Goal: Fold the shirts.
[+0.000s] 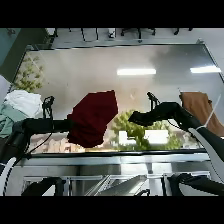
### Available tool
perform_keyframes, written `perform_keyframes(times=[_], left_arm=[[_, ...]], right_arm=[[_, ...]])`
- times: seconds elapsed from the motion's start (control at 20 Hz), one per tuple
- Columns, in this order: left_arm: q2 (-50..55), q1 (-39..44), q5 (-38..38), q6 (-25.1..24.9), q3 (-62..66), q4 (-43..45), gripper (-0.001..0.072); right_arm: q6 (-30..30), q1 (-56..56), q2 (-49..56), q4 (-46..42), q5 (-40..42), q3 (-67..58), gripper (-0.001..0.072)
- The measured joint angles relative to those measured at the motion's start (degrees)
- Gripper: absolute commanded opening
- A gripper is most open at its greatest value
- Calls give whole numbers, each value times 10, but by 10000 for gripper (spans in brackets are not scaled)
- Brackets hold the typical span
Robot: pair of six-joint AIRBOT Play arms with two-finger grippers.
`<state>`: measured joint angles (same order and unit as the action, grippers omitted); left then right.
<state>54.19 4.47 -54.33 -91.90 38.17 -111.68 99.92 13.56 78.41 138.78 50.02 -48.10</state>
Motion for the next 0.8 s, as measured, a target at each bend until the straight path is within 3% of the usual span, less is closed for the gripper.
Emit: perform_keyframes(times=[0.3,0.65,0.7,0.8], left_arm=[[-15,-17,-3,-17,-45,0,14],[-17,-19,0,-21,-33,0,14],[-17,-19,3,-21,-32,0,14],[-17,-19,6,-21,-32,0,14]], right_arm=[[-1,51,93,35,-55,-72,522],[-35,77,228,50,-47,-214,519],[-39,81,244,55,-43,-232,482],[-43,90,270,62,-37,-259,291]])
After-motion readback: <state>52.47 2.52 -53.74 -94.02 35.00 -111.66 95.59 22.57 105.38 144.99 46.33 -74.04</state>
